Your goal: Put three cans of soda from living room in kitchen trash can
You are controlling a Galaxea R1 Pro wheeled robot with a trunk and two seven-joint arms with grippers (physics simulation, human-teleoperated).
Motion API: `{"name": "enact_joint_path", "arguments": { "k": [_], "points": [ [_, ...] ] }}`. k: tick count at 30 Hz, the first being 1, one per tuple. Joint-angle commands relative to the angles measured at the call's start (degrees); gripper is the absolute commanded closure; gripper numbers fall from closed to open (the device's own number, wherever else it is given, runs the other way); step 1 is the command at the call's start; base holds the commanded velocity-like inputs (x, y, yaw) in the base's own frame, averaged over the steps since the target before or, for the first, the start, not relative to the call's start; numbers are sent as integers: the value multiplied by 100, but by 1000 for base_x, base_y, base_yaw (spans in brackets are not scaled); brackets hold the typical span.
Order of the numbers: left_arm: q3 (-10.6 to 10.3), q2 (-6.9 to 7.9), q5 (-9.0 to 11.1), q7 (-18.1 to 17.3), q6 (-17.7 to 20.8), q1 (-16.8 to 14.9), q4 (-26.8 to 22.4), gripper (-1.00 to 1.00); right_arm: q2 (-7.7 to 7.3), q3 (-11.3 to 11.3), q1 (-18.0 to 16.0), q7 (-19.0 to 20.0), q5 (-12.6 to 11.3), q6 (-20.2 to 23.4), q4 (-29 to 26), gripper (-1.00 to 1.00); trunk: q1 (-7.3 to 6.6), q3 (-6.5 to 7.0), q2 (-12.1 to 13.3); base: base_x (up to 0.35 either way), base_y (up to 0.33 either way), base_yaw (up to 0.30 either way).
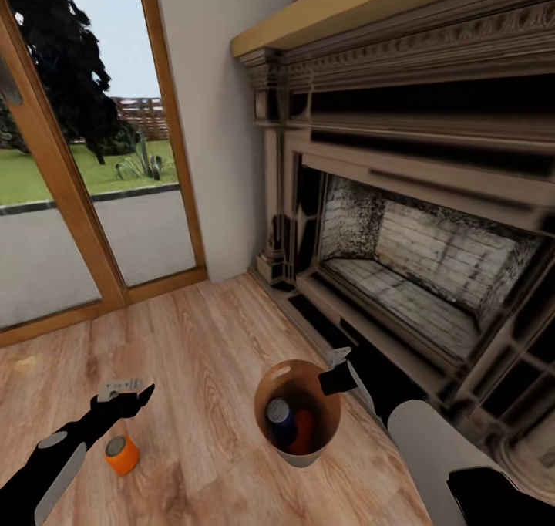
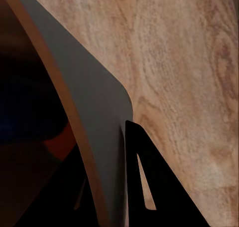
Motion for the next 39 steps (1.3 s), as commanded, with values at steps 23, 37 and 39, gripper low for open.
{"name": "enact_joint_path", "arguments": {
  "k": [23, 37, 39],
  "points": [
    [0, 1, -6, 12, -6, -5, 306, -100, 1, -19, -3, 28, -132, 16, -7, 100, -1, 1, 0, -9, 250, 0],
    [-38, -39, -3, 50, -228, -7, 977, -100, 3, -13, 2, 28, -132, 16, -6, 100, -1, 1, 0, 256, 40, 0],
    [-35, -49, 2, 51, -235, -7, 1064, -100, 5, -12, 4, 28, -130, 15, -5, 100, -1, 1, 0, 278, 1, 0]
  ]
}}
